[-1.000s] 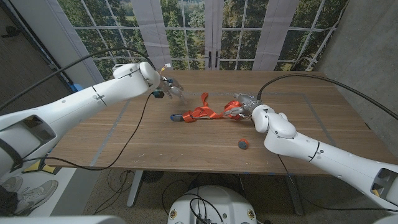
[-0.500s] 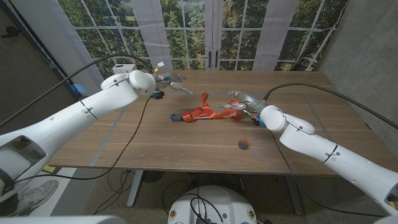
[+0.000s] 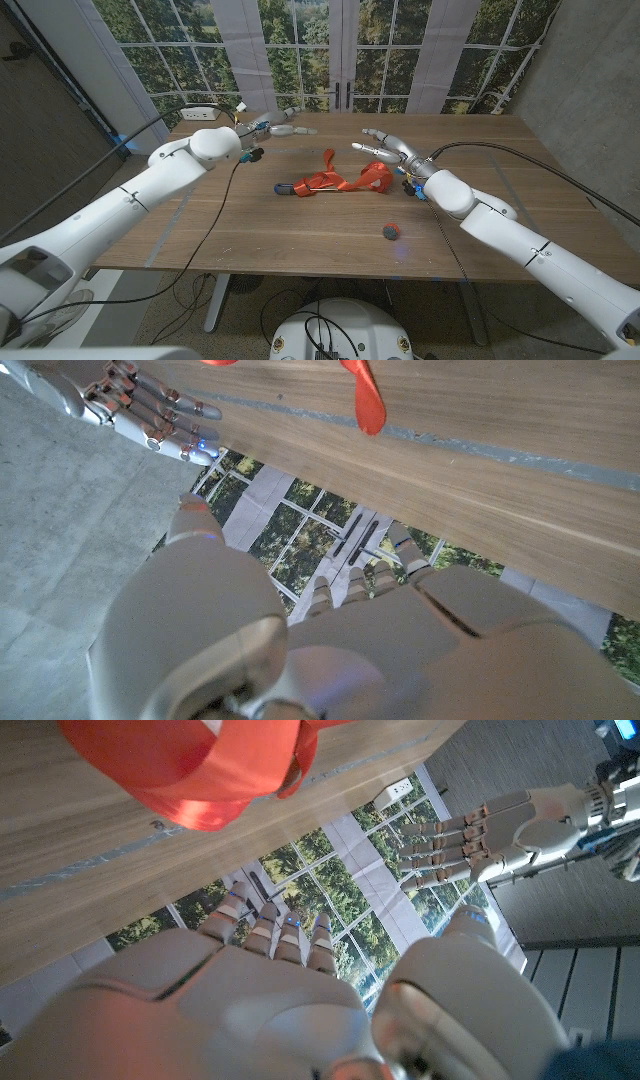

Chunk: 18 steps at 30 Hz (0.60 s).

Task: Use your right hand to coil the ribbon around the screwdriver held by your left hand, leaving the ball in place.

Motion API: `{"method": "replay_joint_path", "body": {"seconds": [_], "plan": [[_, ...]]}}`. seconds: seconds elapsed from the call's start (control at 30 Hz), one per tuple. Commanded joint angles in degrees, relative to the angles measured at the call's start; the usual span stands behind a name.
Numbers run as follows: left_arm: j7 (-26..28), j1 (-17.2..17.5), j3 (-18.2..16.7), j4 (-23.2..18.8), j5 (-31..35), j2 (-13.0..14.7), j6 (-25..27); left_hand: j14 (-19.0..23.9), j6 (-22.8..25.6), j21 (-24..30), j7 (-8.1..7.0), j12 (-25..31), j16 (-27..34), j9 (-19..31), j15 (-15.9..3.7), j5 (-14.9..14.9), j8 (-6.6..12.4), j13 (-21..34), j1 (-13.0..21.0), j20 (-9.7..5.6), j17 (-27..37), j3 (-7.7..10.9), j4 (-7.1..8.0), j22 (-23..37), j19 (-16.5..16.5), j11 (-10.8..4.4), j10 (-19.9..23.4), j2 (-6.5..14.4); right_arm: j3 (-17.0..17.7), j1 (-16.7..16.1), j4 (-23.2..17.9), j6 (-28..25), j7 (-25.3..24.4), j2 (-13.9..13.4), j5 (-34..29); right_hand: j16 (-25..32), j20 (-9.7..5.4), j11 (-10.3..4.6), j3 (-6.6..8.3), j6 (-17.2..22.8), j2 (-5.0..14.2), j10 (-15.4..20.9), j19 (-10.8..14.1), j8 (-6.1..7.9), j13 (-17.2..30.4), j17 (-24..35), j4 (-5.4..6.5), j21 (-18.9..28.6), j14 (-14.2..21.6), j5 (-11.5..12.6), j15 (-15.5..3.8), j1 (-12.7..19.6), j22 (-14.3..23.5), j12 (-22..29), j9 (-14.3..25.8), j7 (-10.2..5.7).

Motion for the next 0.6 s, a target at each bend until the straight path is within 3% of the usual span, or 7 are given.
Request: {"method": "replay_joint_path", "body": {"seconds": [0.03, 0.13, 0.27, 0.43, 0.6], "plan": [[3.5, 6.9, -5.5, 5.8, -5.0, -3.8, -18.7, 1.8, 2.5, -0.5, -0.91, 0.9, 0.9, 0.0, -0.65, 0.3, 0.87, -0.6, -1.7, -0.34, 0.0, 0.07, 1.21, 0.2, 0.9, -0.07, 2.0, 0.9, 3.3, -1.8, 5.4, 11.7, -1.3, 3.3, 7.8, 0.7, 0.16, 0.77, 0.39, 1.2, 3.63, 1.3, 2.7, 0.25, -0.2, -0.3, 2.05, 1.1, 1.9, -0.4, 0.38, -2.0, 0.1, 0.5, 0.0, 0.04], [3.0, 7.8, -6.3, 6.9, -8.2, -5.1, -19.5, 3.1, 4.9, -0.5, -1.38, 1.3, 1.2, -0.1, -1.45, 0.1, 1.27, -1.3, -3.1, -0.98, -0.1, -0.12, 2.02, 0.2, 2.5, -0.53, 3.5, 1.8, 4.0, -1.9, 7.3, 15.0, -1.1, 4.9, 9.9, 1.0, -0.06, 0.74, 0.33, 1.5, 4.3, 1.7, 4.3, 0.11, -0.3, -0.6, 2.48, 1.6, 3.2, -0.8, 0.03, -2.7, 0.1, 0.6, -0.1, -0.04], [1.9, 8.8, -6.8, 9.2, -9.8, -6.3, -23.3, 4.6, 6.3, -0.6, -1.53, 1.8, 1.6, -0.1, -2.02, 0.1, 1.28, -2.0, -3.9, -1.58, -0.2, 0.25, 2.62, 0.2, 3.7, -0.65, 5.5, 3.4, 4.6, -2.2, 8.9, 17.9, -1.3, 6.3, 11.7, 1.0, -3.74, 0.63, 0.2, 2.0, 4.89, 2.4, 8.0, -0.22, -0.6, -1.9, 2.55, 2.5, 5.2, -1.6, -0.44, -3.2, -0.1, 0.4, -0.2, -0.11], [-1.1, 9.3, -7.3, 12.7, -13.8, -8.5, -27.3, 4.1, 6.1, -1.1, -2.52, 1.6, 1.1, -0.2, -2.81, 0.0, 0.8, -2.4, -4.8, -2.53, -0.2, 0.22, 3.18, 0.2, 3.6, -1.14, 5.5, 4.2, 5.0, -2.4, 10.1, 19.8, -2.4, 8.0, 12.4, 1.0, -4.76, 0.67, 0.23, 1.6, 5.23, 2.6, 9.3, -0.6, -0.8, -2.5, 2.49, 2.8, 6.0, -1.9, -0.84, -3.3, -0.2, 0.3, -0.3, -0.72], [-3.3, 10.2, -7.9, 14.1, -16.2, -8.8, -29.4, 3.0, 6.5, -2.2, -3.31, 1.1, 0.5, -0.2, -3.44, -0.2, 0.44, -3.1, -7.3, -3.12, -0.3, -0.55, 4.5, 0.1, 2.4, -2.1, 5.1, 4.6, 5.5, -2.8, 9.8, 20.0, -5.7, 9.0, 10.3, 0.6, -5.29, 0.12, -0.13, -3.3, 5.6, 1.9, 10.5, -2.34, -1.1, -3.7, 2.79, 2.6, 6.8, -2.3, -1.16, -4.2, -0.3, -0.4, -0.4, -2.78]]}}
